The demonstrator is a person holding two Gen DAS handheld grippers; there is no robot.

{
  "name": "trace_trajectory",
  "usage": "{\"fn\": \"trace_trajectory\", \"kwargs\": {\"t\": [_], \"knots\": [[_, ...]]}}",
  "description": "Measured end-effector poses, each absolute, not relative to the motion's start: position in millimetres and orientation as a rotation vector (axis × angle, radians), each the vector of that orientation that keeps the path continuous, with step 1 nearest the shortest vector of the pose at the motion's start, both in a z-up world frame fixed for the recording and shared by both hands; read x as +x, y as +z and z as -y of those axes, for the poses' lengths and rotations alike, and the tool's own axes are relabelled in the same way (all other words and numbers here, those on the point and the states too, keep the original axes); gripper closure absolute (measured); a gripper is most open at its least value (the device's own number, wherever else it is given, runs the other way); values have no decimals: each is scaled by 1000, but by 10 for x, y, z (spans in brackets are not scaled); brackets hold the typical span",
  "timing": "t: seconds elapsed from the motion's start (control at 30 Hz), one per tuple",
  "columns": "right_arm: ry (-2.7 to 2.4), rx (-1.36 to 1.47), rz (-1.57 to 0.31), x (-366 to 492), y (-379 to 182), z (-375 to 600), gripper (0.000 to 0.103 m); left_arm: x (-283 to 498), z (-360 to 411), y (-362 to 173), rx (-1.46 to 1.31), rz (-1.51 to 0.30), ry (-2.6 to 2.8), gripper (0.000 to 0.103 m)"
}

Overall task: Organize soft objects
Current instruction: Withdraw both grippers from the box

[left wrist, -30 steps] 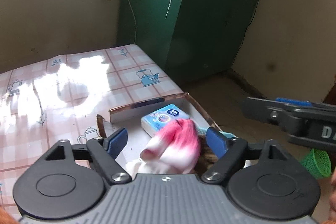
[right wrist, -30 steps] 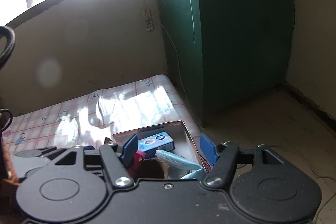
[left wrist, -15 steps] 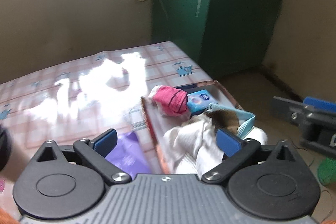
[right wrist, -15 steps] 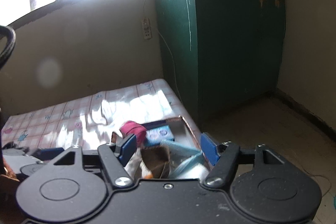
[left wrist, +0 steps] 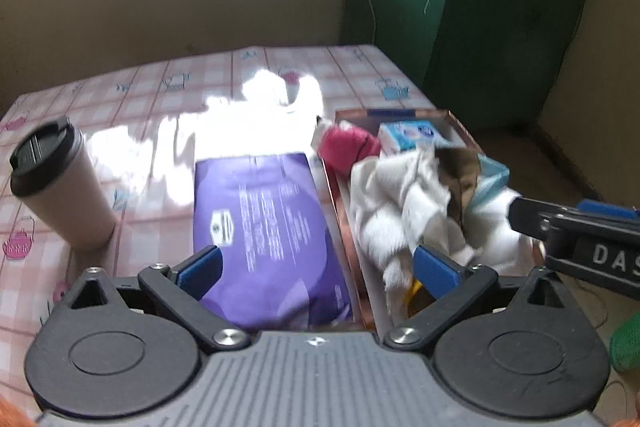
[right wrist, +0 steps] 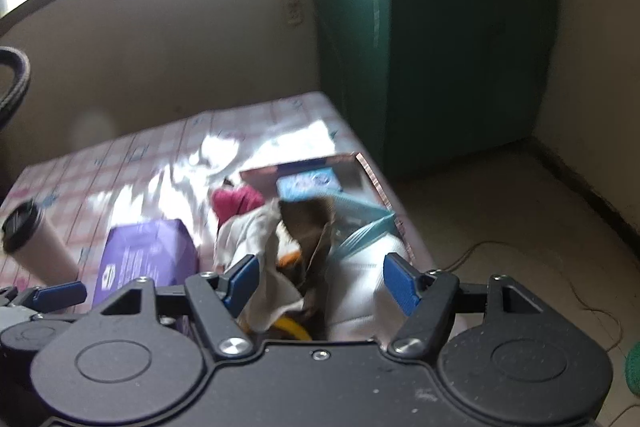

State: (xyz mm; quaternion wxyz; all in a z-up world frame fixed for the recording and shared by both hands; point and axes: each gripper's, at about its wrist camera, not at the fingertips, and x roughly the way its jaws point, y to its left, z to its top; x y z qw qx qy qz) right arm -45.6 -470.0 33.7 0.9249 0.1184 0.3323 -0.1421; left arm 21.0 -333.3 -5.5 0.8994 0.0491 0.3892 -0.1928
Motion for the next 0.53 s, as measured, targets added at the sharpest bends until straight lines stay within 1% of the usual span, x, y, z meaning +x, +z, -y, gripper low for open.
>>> {"fn": "trace_trajectory", "kwargs": {"t": [0.1,0.53], "knots": [[-281,205,-708,-453,307,4649,22,185,3324,-61,106,-821,-389,0],[-268,235,-724,-476,227,4684,22,134,3333,-145,105,-831,-398,0]]}}
